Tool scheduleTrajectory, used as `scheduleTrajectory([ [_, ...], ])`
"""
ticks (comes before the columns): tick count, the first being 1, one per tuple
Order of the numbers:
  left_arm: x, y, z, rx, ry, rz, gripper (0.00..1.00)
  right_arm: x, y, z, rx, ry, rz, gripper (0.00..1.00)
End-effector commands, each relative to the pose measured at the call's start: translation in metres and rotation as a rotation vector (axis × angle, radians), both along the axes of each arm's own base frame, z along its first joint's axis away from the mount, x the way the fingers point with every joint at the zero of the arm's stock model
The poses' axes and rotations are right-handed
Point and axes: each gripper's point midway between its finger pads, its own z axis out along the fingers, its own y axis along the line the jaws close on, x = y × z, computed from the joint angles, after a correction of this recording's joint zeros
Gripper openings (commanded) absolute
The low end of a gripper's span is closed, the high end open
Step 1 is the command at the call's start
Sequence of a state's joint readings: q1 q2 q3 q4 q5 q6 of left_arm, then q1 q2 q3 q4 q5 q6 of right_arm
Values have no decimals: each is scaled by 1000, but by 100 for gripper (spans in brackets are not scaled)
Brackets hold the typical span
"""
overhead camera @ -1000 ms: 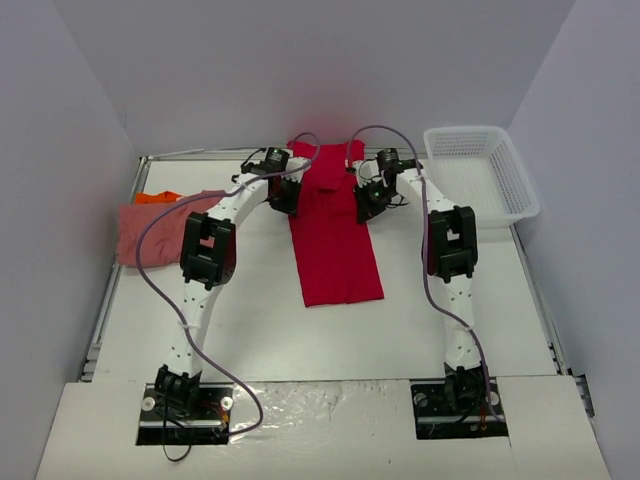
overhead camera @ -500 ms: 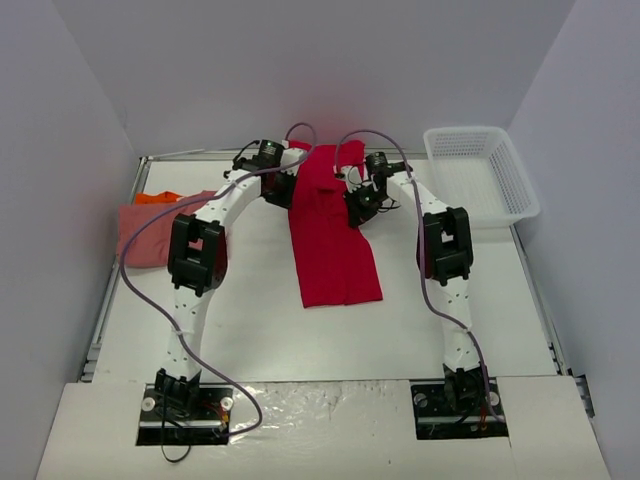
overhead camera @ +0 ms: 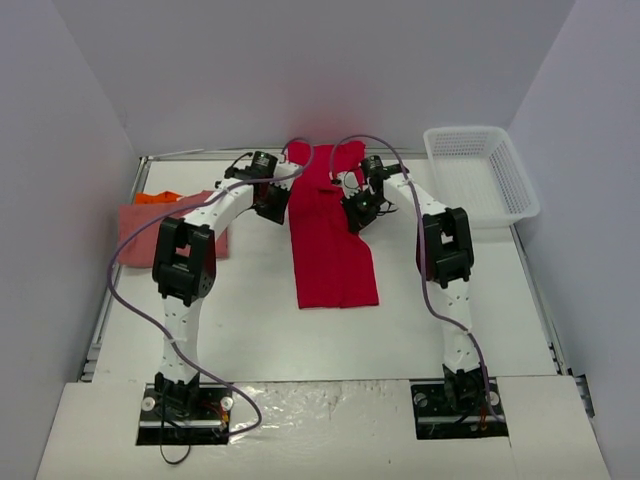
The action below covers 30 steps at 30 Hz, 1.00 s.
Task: Fold and stack the t-shirts
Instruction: Rotate the tshirt 90 degrees
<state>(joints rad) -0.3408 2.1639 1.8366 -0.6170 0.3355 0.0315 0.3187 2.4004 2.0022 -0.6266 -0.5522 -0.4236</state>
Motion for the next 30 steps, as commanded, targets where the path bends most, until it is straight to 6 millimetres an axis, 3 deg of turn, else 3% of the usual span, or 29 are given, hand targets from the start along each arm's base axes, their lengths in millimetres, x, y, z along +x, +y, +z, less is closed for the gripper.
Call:
scheduleTrajectory([
  [1,4,1,54,-47,-124,-24,2,-25,-35,4,-133,78,-36,0],
  [6,-22,-9,66,-108,-91,-132,2,-18,-46,36,-133,5,-69,0],
  [8,-34,-11,74,-117,-104,-201,2,-16,-50,54,-131,-44,-74,0],
  [9,-44,-8,68,-112,-88,-213,2,-13,-52,70,-136,-92,-89,4],
  [10,-48,-5,79,-104,-127,-219,2,-12,-54,77,-139,-122,-101,20],
  [11,-47,-5,83,-100,-166,-226,2,-11,-57,77,-148,-146,-112,22],
  [12,-56,0,73,-81,-154,-225,2,-9,-62,93,-154,-192,-127,23],
  [13,-58,5,85,-53,-209,-236,2,-10,-63,97,-152,-206,-131,33],
  [15,-66,5,87,-15,-246,-271,2,-9,-68,114,-134,-248,-153,53],
  [16,-74,13,90,31,-275,-292,3,-9,-69,121,-120,-261,-165,81],
  [17,-80,13,90,58,-292,-317,3,-6,-70,129,-109,-297,-177,96],
  [18,-89,7,90,83,-310,-358,3,-15,-76,137,-107,-316,-189,100],
  [19,-101,15,86,149,-334,-385,3,-19,-77,141,-100,-329,-193,100],
  [21,-120,5,81,194,-368,-462,3,-32,-81,142,-102,-347,-198,100],
  [23,-141,8,70,245,-389,-514,4,-41,-89,137,-122,-331,-230,100],
  [24,-154,0,74,241,-421,-560,7,-51,-95,130,-136,-307,-247,100],
  [25,-164,1,62,247,-413,-586,13,-56,-99,127,-145,-296,-264,100],
  [27,-179,-3,62,237,-428,-639,18,-63,-107,128,-149,-295,-307,100],
  [28,-183,-3,59,236,-414,-651,20,-73,-113,116,-164,-272,-323,100],
  [30,-195,-1,50,262,-372,-681,27,-76,-119,122,-174,-311,-364,100],
])
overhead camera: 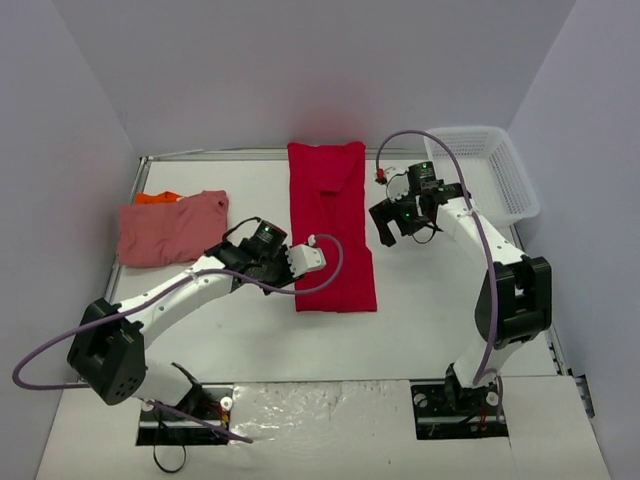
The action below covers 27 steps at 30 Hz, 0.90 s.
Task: Fold and stack the t-shirts
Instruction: Rotate the tshirt 90 degrees, then grab the bottom of the folded rectangular tshirt with both arms
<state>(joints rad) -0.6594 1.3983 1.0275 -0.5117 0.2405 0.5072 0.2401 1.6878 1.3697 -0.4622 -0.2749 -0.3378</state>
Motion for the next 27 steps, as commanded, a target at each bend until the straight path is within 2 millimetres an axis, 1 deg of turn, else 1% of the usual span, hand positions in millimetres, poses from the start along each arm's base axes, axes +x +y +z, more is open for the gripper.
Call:
scheduleTrajectory([
  [1,0,0,11,52,-86,-65,29,-10,-21,6,-30,-37,-105,100],
  [2,-7,2,2,84,-81,-80,30,-12,-25,8,-36,-44,-118,100],
  [3,-9,4,1,112,-106,-86,30,-12,-30,7,-44,-47,-133,100],
  [4,-14,-2,-1,113,-123,-108,30,-11,-34,8,-46,-57,-146,100],
  [5,-15,-3,-3,113,-133,-112,30,-11,-43,9,-46,-63,-166,100],
  [6,-19,0,-10,122,-126,-112,31,-11,-47,8,-55,-66,-171,100],
  [9,-28,-9,-17,119,-119,-146,33,-7,-59,7,-85,-70,-196,100],
  [11,-36,-19,-18,115,-121,-184,33,-5,-64,1,-108,-58,-207,100],
  [15,-43,-27,-23,111,-125,-214,33,0,-71,-8,-133,-37,-231,100],
  [19,-44,-32,-32,109,-148,-218,33,0,-77,-14,-146,-21,-248,100],
  [22,-50,-35,-42,100,-121,-222,33,0,-82,-19,-163,-10,-259,100],
  [24,-53,-37,-47,99,-105,-228,33,0,-84,-20,-169,-7,-265,100],
  [27,-54,-38,-50,101,-112,-235,33,1,-85,-20,-169,-7,-269,100],
])
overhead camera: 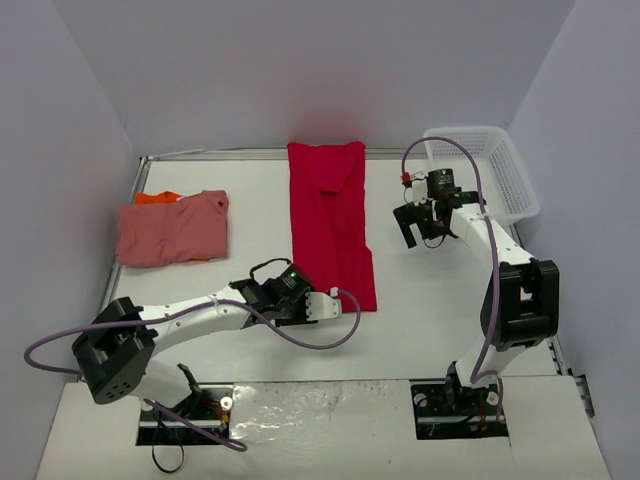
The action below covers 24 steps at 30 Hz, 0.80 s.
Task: Fold and stack the t-shirts
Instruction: Grab the bottom of the folded rectangular tshirt with both arms
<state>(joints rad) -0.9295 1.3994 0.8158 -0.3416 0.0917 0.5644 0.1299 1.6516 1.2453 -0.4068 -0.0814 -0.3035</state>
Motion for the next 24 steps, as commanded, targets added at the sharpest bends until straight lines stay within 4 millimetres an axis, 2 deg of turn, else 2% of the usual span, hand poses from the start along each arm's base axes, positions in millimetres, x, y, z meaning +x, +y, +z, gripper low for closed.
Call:
scheduleTrajectory([
  [1,3,-11,5,-46,-28,-3,33,6,-8,4,-21,-14,-29,100],
  [11,4,-23,-11,-43,-22,-17,33,6,-13,-1,-32,2,-40,100],
  [24,15,-28,-17,5,-53,9,33,6,-9,-7,-19,19,-26,100],
])
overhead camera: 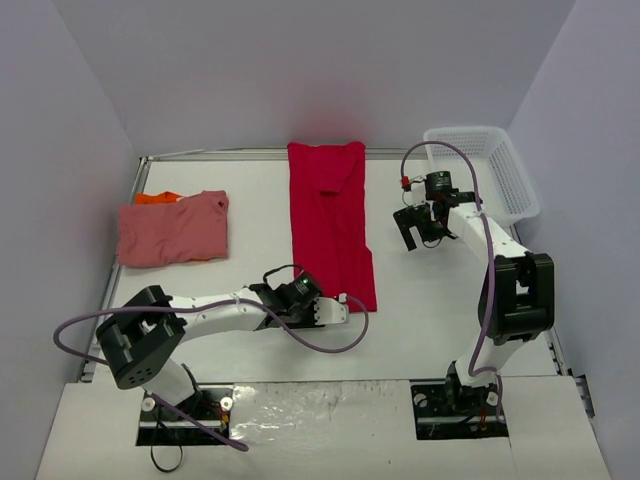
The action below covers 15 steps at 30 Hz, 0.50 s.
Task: Fold and stack the t-shirts
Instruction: Grab the bottom of the folded rectangular tshirt with both arms
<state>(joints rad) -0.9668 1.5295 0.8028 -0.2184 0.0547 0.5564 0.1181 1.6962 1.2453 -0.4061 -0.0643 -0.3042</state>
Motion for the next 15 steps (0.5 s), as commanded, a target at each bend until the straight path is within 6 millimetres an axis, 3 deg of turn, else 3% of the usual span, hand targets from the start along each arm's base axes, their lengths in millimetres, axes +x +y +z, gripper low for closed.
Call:
scheduleTrajectory([
  [1,11,-13,14,-24,-48,18,33,7,-2,9,2,-21,-5,100],
  [11,20,-14,15,11,-105,38,33,5,0,7,9,-14,3,100],
  [15,22,-14,14,23,-112,49,24,3,3,7,23,-7,17,100],
])
